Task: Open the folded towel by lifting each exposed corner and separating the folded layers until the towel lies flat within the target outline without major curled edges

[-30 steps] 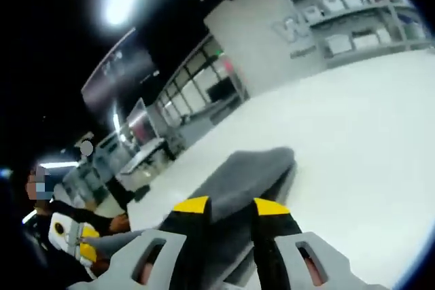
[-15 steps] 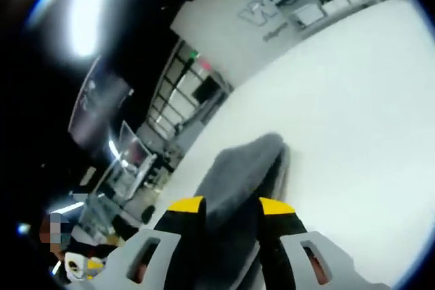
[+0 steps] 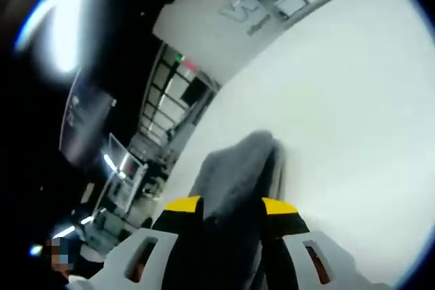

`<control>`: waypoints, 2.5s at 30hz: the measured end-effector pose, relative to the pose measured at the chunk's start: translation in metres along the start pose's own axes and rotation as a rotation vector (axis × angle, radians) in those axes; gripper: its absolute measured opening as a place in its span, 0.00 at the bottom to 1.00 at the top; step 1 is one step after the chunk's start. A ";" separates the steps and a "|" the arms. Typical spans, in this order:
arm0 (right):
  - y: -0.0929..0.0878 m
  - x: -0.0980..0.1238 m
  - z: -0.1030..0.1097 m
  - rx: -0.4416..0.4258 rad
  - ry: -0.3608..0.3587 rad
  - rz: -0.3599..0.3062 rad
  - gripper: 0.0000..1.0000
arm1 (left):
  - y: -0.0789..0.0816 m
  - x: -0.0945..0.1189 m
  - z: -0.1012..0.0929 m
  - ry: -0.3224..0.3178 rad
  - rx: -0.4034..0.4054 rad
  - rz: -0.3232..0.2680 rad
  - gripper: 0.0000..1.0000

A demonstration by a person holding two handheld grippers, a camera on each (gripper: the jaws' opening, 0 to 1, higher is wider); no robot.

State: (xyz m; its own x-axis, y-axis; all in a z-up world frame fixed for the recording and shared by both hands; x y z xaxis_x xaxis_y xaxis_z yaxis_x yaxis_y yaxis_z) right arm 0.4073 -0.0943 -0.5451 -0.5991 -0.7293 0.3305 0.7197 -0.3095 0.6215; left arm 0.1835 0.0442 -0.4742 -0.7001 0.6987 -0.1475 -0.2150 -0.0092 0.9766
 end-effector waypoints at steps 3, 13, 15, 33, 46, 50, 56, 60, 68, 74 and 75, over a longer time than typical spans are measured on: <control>0.007 -0.007 -0.006 -0.009 -0.007 -0.005 0.30 | 0.000 0.001 -0.001 -0.004 -0.003 -0.001 0.05; 0.027 -0.026 -0.019 -0.078 -0.014 -0.023 0.26 | 0.000 0.002 -0.003 -0.009 -0.013 0.004 0.05; 0.032 -0.031 -0.025 -0.091 -0.031 -0.034 0.25 | 0.000 0.002 -0.003 -0.011 -0.012 0.004 0.05; 0.043 -0.046 -0.039 -0.150 -0.075 -0.089 0.13 | -0.002 0.003 -0.006 -0.016 -0.045 0.009 0.05; 0.058 -0.056 -0.039 -0.131 -0.041 -0.104 0.03 | -0.006 0.002 -0.007 -0.009 -0.085 0.027 0.04; 0.068 -0.060 -0.031 -0.125 -0.027 -0.113 0.02 | -0.004 0.004 -0.005 -0.002 -0.090 0.022 0.04; 0.088 -0.071 -0.023 -0.120 0.000 -0.116 0.02 | 0.002 0.013 0.004 0.028 -0.103 0.008 0.04; 0.093 -0.077 -0.017 -0.122 0.012 -0.114 0.01 | 0.007 0.021 0.013 0.052 -0.125 -0.001 0.04; 0.101 -0.087 -0.007 -0.113 0.032 -0.112 0.01 | 0.011 0.036 0.032 0.107 -0.125 -0.014 0.04; 0.105 -0.090 -0.002 -0.080 0.055 -0.103 0.02 | 0.014 0.046 0.042 0.137 -0.128 -0.020 0.04; 0.106 -0.090 -0.002 -0.076 0.056 -0.102 0.02 | 0.015 0.049 0.044 0.146 -0.130 -0.021 0.04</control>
State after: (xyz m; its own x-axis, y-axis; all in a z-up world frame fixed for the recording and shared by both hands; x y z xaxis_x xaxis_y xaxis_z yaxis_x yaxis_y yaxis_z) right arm 0.5379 -0.0630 -0.5103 -0.6514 -0.7239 0.2273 0.6819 -0.4272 0.5938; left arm 0.1765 0.1099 -0.4601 -0.7837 0.5889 -0.1976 -0.3099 -0.0950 0.9460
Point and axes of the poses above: the point that each gripper's makers call its tool centre point, and the gripper's own axes: x roughly backward along the fingers, z roughly to its left, y roughly out of its top, the point moved 6 cm from there along x, roughly backward along the fingers, and after that the axes turned 5 degrees about x, right-handed, at the moved point
